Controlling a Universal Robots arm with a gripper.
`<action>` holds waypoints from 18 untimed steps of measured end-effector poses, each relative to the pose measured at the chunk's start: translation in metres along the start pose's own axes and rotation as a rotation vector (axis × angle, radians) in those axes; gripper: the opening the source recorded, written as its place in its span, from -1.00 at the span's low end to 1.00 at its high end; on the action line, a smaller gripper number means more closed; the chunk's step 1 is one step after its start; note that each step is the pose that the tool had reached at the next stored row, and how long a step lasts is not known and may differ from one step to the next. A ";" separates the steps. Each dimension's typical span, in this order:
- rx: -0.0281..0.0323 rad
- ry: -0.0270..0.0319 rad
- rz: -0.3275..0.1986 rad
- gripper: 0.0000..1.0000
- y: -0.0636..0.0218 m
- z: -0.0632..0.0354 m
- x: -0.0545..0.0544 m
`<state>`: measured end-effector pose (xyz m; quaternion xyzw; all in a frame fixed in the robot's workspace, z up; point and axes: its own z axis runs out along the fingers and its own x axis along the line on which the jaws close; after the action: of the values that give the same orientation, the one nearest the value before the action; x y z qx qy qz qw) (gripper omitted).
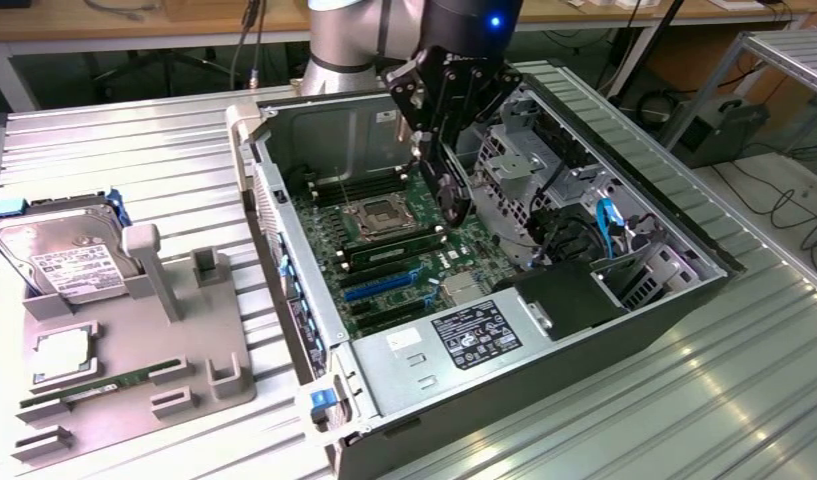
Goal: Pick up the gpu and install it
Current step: 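Pick up the gpu and move the gpu toward the slot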
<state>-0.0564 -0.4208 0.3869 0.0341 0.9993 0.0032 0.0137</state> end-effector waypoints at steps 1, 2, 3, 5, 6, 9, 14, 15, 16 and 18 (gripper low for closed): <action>0.0001 0.0000 0.000 -0.47 0.0007 0.0006 -0.002; 0.0002 -0.0001 0.000 -0.47 0.0012 0.0009 -0.003; 0.0006 -0.0001 0.000 -0.47 0.0020 0.0014 -0.003; 0.0015 -0.0002 -0.001 -0.47 0.0039 0.0029 -0.005; 0.0018 -0.0002 -0.001 -0.47 0.0047 0.0037 -0.006; 0.0025 -0.0003 -0.001 -0.47 0.0063 0.0056 -0.008; 0.0027 -0.0002 -0.001 -0.47 0.0070 0.0072 -0.010; 0.0027 -0.0002 -0.001 -0.47 0.0070 0.0073 -0.010; 0.0027 -0.0002 -0.001 -0.47 0.0070 0.0073 -0.010; 0.0026 -0.0003 -0.001 -0.47 0.0070 0.0073 -0.010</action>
<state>-0.0454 -0.4145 0.3799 0.0338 0.9993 0.0019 0.0138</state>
